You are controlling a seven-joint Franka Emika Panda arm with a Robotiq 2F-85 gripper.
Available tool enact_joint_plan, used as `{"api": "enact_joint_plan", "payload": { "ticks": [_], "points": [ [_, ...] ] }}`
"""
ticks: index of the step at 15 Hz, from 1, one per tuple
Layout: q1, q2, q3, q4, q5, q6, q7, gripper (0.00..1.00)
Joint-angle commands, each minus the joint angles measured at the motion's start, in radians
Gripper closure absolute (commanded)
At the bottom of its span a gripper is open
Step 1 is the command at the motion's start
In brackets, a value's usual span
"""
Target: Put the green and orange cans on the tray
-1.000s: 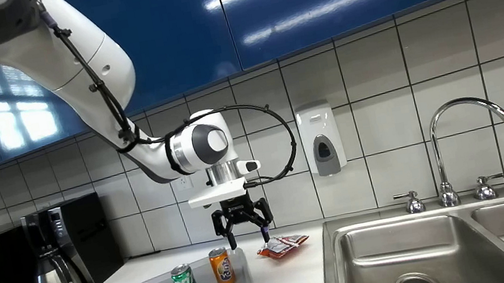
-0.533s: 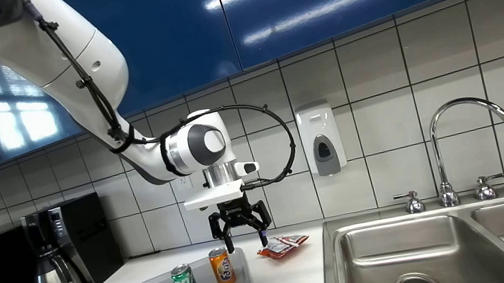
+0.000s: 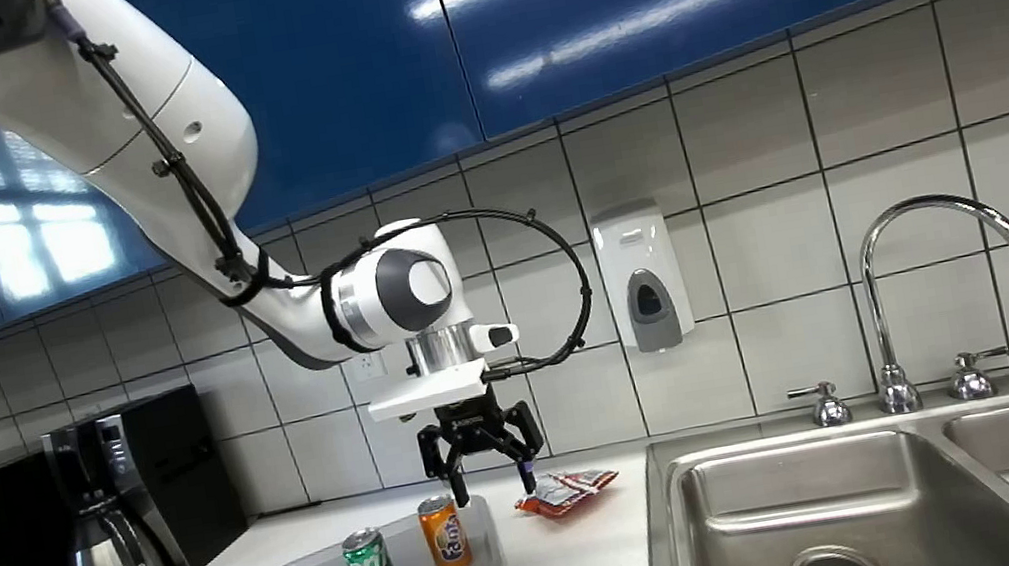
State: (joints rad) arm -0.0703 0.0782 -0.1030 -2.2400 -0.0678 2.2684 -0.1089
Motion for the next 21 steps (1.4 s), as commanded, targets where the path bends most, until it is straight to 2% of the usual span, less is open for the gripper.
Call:
{"api": "enact_joint_plan", "payload": {
  "ticks": [1,6,11,15,16,21],
  "points": [
    [-0.007,0.000,0.007,0.002,-0.001,-0.003,0.001,0.00],
    [-0.007,0.000,0.007,0.001,-0.001,-0.003,0.001,0.00],
    [0.001,-0.139,0.010,-0.175,-0.056,0.053,0.024,0.00],
    [-0.002,-0.214,0.011,-0.261,-0.067,0.056,0.032,0.00],
    [-0.002,-0.139,0.008,-0.192,-0.034,0.037,0.000,0.00],
    [-0.001,-0.186,0.008,-0.238,-0.039,0.039,0.000,0.00]
  ]
}}
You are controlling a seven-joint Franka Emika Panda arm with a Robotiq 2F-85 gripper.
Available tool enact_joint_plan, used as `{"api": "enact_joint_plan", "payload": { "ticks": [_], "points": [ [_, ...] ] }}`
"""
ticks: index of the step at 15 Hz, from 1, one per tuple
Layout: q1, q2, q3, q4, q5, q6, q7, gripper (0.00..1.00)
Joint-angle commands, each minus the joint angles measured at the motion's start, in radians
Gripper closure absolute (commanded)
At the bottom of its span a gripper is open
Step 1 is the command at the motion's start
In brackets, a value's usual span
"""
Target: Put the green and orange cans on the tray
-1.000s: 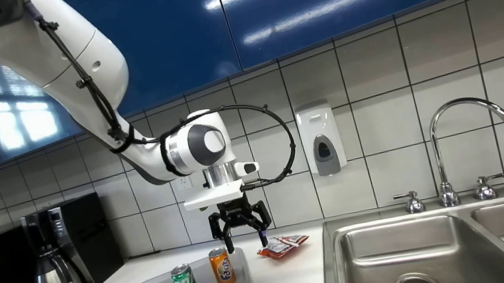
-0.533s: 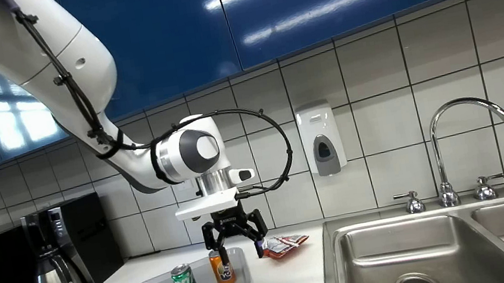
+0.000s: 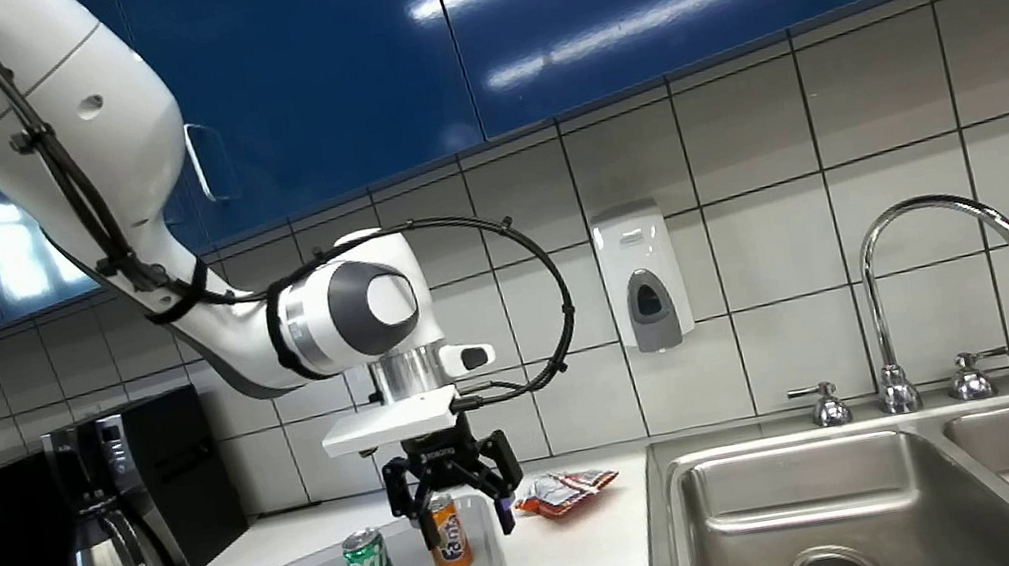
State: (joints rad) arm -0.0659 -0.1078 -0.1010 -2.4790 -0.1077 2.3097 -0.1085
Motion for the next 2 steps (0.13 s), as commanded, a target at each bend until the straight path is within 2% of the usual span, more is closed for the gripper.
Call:
{"api": "enact_joint_plan", "payload": {
  "ticks": [1,2],
  "points": [
    [-0.006,0.000,0.006,0.000,0.001,-0.001,-0.001,0.00],
    [-0.006,0.000,0.006,0.000,0.001,0.000,-0.001,0.00]
  ]
}}
